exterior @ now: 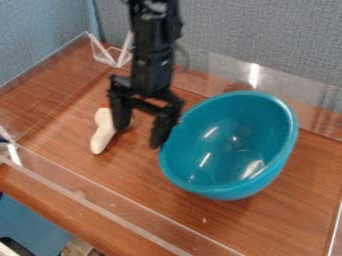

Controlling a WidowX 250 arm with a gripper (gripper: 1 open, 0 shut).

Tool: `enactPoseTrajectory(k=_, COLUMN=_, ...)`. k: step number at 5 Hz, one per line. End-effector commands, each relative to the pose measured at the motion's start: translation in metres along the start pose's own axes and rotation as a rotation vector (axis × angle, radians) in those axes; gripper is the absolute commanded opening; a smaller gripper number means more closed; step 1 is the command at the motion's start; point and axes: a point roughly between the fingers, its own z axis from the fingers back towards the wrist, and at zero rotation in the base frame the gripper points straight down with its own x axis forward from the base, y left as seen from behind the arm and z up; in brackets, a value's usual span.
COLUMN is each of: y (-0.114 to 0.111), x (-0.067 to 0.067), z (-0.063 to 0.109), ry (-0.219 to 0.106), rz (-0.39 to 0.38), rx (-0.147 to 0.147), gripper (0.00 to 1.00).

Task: Put the mushroom in the blue bowl

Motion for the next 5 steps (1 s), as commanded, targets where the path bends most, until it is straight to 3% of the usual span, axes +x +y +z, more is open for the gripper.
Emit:
enactPoseTrajectory(k=1, y=-0.0045, x=0.0041, z=-0.0008, ry=-0.04, rz=-0.013, rx=-0.004, gripper=1.0)
enactPoseTrajectory(k=5, y=-0.0054, x=0.012, z=-0.0086, ry=-0.106, rz=0.001, rx=-0.036, gripper=1.0)
